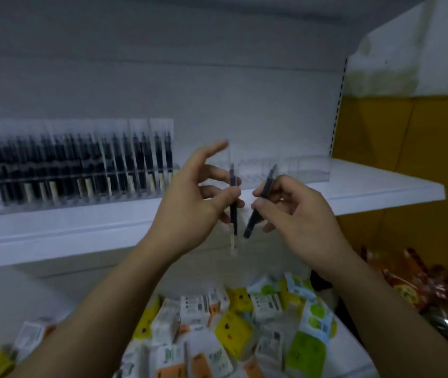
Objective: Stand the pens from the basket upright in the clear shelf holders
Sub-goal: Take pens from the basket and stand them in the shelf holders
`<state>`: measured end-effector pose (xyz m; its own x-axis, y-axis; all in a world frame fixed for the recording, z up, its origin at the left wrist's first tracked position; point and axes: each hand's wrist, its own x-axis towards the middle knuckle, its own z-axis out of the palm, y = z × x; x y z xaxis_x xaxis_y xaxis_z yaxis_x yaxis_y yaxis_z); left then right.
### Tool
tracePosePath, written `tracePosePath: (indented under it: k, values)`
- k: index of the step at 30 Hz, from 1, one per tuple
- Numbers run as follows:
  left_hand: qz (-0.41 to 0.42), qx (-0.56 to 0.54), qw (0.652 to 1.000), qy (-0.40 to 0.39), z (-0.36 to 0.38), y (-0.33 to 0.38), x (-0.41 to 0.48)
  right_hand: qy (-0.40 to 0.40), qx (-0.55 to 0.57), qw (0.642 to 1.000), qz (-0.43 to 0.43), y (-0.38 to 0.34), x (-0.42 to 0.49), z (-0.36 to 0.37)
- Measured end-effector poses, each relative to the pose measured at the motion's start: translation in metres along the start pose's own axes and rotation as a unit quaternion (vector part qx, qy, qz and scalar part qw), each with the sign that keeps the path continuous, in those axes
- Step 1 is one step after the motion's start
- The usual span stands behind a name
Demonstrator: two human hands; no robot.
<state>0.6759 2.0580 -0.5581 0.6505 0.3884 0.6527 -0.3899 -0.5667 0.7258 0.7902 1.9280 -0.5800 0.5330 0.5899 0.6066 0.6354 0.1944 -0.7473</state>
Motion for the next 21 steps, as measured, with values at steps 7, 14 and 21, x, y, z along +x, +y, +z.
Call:
tracePosePath:
  k: [7, 14, 21]
  values:
    - [0.03, 0.064, 0.997, 0.008, -0.022, 0.019, 0.061, 0.024, 0.02, 0.999, -0.025, -0.016, 0.071, -0.007]
    - [0.056, 0.142, 0.986, 0.06, -0.036, -0.003, 0.114, 0.055, -0.045, 0.992, -0.102, -0.006, 0.134, 0.0]
    - [0.066, 0.2, 0.972, 0.103, -0.039, -0.031, 0.154, 0.062, -0.027, 0.991, -0.118, 0.02, 0.188, 0.025]
